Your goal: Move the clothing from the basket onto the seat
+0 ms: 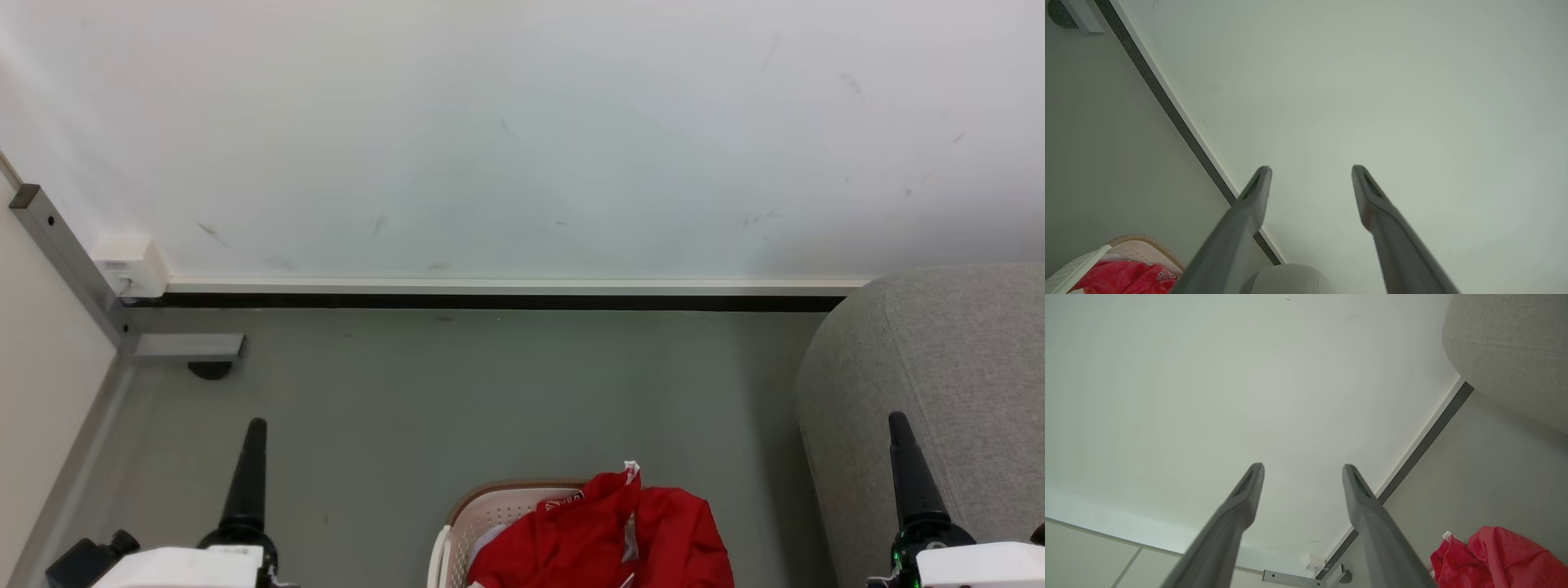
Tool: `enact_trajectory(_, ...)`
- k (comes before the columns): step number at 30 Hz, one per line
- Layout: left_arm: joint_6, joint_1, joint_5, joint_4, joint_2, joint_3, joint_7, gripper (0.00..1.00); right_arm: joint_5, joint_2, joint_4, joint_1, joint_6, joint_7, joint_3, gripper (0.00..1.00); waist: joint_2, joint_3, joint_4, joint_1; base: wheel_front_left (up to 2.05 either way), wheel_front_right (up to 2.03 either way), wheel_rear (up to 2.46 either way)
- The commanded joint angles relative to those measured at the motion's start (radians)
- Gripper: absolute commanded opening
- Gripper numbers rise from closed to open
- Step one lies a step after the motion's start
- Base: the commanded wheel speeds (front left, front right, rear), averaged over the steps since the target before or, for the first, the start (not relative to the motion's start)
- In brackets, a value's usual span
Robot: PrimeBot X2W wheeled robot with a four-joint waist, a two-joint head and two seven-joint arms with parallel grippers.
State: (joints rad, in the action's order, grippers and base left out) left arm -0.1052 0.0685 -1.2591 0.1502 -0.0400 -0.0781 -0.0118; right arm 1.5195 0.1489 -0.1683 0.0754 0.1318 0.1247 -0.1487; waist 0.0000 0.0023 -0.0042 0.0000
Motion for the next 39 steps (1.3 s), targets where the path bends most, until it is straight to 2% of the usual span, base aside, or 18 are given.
enact_trajectory(1,-0.006,0.001,0.053,-0.022,-0.007,0.000,-0.011,1.00,-0.049,-0.001,0.020,0.014,0.000,0.009,0.005,1.00,0.0000,0.000,-0.001,0.0000,0.00,0.00,0.00)
enact_trajectory(16,-0.001,-0.016,0.393,-0.054,-0.009,0.017,-0.065,1.00,-0.394,-0.022,0.019,0.005,-0.001,0.038,0.010,1.00,0.0000,-0.003,-0.010,0.0000,0.00,0.00,0.00)
enact_trajectory(27,0.019,-0.026,0.619,-0.057,-0.020,0.045,-0.101,1.00,-0.705,-0.037,-0.007,0.002,-0.001,0.057,0.004,1.00,0.0000,-0.006,-0.016,0.0000,0.00,0.00,0.00)
enact_trajectory(39,0.050,-0.043,0.769,-0.037,-0.034,0.075,-0.134,1.00,-0.919,-0.050,-0.042,-0.005,-0.001,0.075,0.026,1.00,0.0000,-0.014,-0.019,0.0000,0.00,0.00,0.00)
